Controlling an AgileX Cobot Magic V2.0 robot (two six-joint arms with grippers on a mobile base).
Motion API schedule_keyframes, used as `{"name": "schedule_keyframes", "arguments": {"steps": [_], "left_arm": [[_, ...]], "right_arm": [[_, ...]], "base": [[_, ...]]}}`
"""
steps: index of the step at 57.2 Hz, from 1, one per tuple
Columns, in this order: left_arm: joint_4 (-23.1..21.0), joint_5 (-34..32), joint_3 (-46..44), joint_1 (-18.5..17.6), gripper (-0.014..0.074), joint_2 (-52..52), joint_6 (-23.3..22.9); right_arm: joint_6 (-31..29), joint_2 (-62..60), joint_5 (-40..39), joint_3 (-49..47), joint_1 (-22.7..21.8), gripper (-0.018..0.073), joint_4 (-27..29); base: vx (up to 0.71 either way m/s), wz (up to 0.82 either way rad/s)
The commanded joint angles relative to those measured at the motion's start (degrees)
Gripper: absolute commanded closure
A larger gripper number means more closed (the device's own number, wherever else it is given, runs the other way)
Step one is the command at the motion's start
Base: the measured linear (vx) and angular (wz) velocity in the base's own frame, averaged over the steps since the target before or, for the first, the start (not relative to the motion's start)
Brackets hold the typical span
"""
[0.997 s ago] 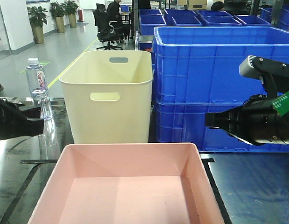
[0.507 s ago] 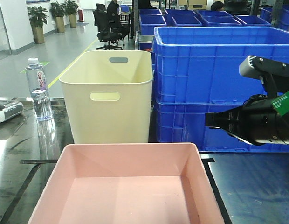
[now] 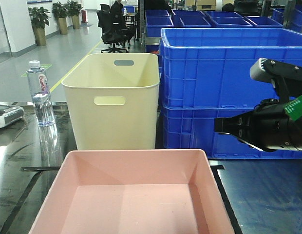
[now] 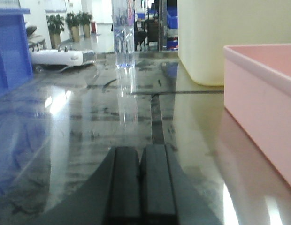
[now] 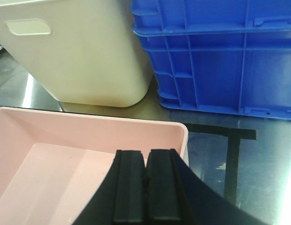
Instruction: Grab pink bin and stack on right shelf
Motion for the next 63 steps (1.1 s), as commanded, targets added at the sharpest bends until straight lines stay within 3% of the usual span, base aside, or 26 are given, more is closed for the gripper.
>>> {"name": "schedule_keyframes", "arguments": {"steps": [1,33,39,43,51,63], "left_arm": [[-0.36,-3.07,0.47,0.21,0.0601,1.17,-0.11],[-0.36,-3.13,0.53,0.21,0.0601,1.29,-0.11],[-0.36,-3.13,0.53,0.21,0.0601,1.29,-0.11],[-0.36,-3.13,0.53,0.21,0.0601,1.29,-0.11],[-0.36,-3.13,0.53,0.21,0.0601,1.29,-0.11],[-0.36,-3.13,0.53,0.21,0.0601,1.29,-0.11]], "right_arm": [[-0.63,-1.45,-3.88,-2.02,-0.39,0.0501,0.26],[-0.63,-1.45,-3.61,-2.02,-0.39,0.0501,0.21],[-0.71,-1.61,-3.98,-2.02,-0.39,0.0501,-0.98],[-0.92,-2.75,-3.26,-1.63,-0.39,0.0501,-4.81],[-1.18,-12.12,-7.81,6.56,-0.52,0.0501,-8.55],[-3.89,-32.60,-18.50,28.35,-5.95,0.0537,-12.52]], "base": [[0.00,0.00],[0.00,0.00],[0.00,0.00],[0.00,0.00],[0.00,0.00],[0.00,0.00]]}}
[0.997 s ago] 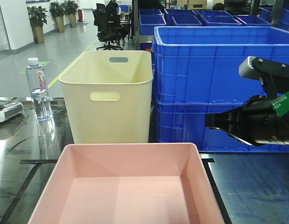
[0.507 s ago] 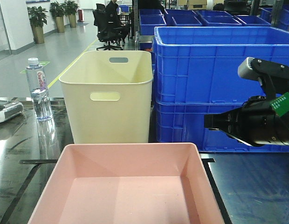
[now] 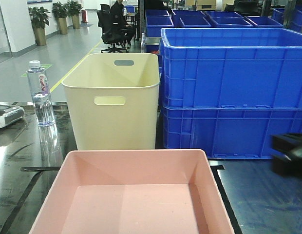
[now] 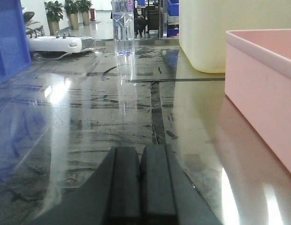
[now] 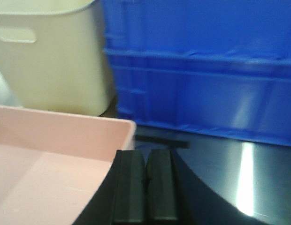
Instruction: Grab pink bin and stack on right shelf
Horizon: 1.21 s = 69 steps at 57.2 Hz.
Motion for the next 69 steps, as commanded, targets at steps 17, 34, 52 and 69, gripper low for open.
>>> {"name": "schedule_keyframes", "arguments": {"steps": [17,34,52,69], "left_arm": [[-0.36,-4.65,0.53,0.21,0.0601,0.94,-0.11],[-0.36,-4.65,0.53,0.21,0.0601,0.92,-0.11],[-0.36,-4.75,0.53,0.21,0.0601,0.97,-0.11],[-0.36,-4.75,0.53,0.21,0.0601,0.97,-0.11]], "right_arm": [[6.69,-35.36,-8.09,34.71,-8.16,0.0572,-11.05],[12.06,-51.10,-9.78,51.92,-9.72,0.0571,-14.88],[11.89,-51.19,-8.86,51.75,-9.72,0.0571,-15.62],[11.89,-51.19,-8.86,51.75,-9.72,0.0571,-15.62]], "base": [[0.00,0.00],[0.00,0.00],[0.00,0.00],[0.00,0.00]]}}
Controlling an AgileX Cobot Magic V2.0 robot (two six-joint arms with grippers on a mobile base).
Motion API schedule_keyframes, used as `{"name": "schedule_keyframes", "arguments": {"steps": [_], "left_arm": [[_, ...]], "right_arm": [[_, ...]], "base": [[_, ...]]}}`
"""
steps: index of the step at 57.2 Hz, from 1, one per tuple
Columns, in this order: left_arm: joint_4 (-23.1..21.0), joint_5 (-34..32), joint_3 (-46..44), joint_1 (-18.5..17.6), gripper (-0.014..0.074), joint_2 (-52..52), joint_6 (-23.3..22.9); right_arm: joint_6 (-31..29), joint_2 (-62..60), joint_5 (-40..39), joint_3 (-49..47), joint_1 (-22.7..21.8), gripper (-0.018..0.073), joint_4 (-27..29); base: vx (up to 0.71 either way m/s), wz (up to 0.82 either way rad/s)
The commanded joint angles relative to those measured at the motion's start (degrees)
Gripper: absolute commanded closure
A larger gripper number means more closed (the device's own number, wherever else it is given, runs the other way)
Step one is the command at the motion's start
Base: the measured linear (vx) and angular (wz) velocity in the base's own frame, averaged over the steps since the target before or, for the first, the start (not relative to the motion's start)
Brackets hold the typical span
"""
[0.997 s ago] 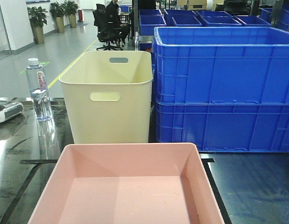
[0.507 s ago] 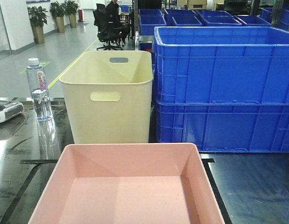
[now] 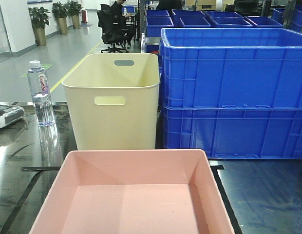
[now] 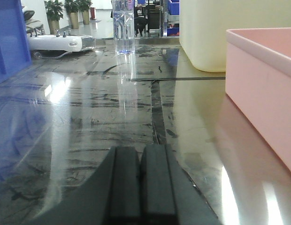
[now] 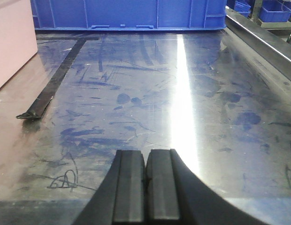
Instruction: Grab pink bin and stack on right shelf
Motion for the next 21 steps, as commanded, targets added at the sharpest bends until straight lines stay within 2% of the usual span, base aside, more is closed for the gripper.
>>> {"name": "schedule_keyframes", "arguments": {"steps": [1,21], "left_arm": [[-0.36,-4.97,0.53,0.21,0.0601,0.97,-0.11],[-0.36,-4.97,0.53,0.21,0.0601,0.97,-0.11]], "right_arm": [[-0.22,-0.47,-4.95,0.03,-0.32,0.0571,-0.87],[-0.22,-0.47,-4.95,0.03,-0.32,0.0571,-0.87]], "base": [[0.00,0.00],[0.00,0.00]]}}
